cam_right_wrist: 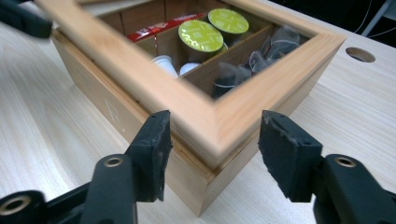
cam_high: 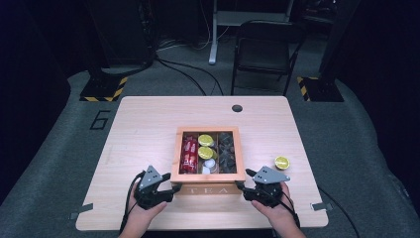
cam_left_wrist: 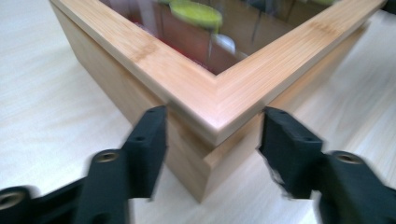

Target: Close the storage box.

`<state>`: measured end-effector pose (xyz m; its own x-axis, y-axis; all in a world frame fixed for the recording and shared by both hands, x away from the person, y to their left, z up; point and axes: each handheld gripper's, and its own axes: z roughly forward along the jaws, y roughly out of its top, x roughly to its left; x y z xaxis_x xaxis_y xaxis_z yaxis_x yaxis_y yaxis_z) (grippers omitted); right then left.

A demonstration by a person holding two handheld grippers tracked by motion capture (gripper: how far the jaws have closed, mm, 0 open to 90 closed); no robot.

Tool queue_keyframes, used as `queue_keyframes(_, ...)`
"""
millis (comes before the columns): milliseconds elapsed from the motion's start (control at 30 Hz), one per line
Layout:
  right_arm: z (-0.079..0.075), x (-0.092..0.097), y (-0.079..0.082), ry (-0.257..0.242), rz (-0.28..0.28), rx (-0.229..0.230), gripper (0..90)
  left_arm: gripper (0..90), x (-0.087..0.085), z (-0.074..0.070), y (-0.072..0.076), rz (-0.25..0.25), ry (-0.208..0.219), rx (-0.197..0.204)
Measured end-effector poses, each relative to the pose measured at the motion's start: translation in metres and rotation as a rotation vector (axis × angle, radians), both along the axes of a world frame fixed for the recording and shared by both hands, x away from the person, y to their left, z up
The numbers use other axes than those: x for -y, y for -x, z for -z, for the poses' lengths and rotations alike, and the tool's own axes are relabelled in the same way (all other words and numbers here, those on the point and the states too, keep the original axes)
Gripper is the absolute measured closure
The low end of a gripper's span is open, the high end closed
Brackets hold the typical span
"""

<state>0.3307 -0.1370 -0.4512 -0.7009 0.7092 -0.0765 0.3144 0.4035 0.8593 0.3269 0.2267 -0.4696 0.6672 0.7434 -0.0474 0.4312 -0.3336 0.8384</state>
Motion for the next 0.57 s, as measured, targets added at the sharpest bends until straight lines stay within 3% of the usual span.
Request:
queue_keyframes(33,-0.001,0.001,-0.001,-0.008,-0.007,0.0,40.4,34.4,0.001,0.001,0.002,-0.001,0.027,0.005)
queue_keyframes(200,-0.001,0.004,-0.001,-0.025,0.01,-0.018,38.3,31.1,0.0,-0.003,0.003,0.002,0.018,0.022)
queue_keyframes(333,-0.001,0.005,0.0,-0.034,0.022,-0.019,36.8,31.2,-0.003,-0.001,0.005,0.009,0.029,0.003)
queue_keyframes(467,0.0,0.006,0.001,-0.028,0.026,-0.011,35.0,30.4,-0.007,-0.002,0.004,-0.009,0.052,0.01)
queue_keyframes(567,0.004,0.004,0.001,-0.011,0.008,-0.022,32.9,29.9,-0.01,-0.001,0.005,-0.01,0.043,0.008)
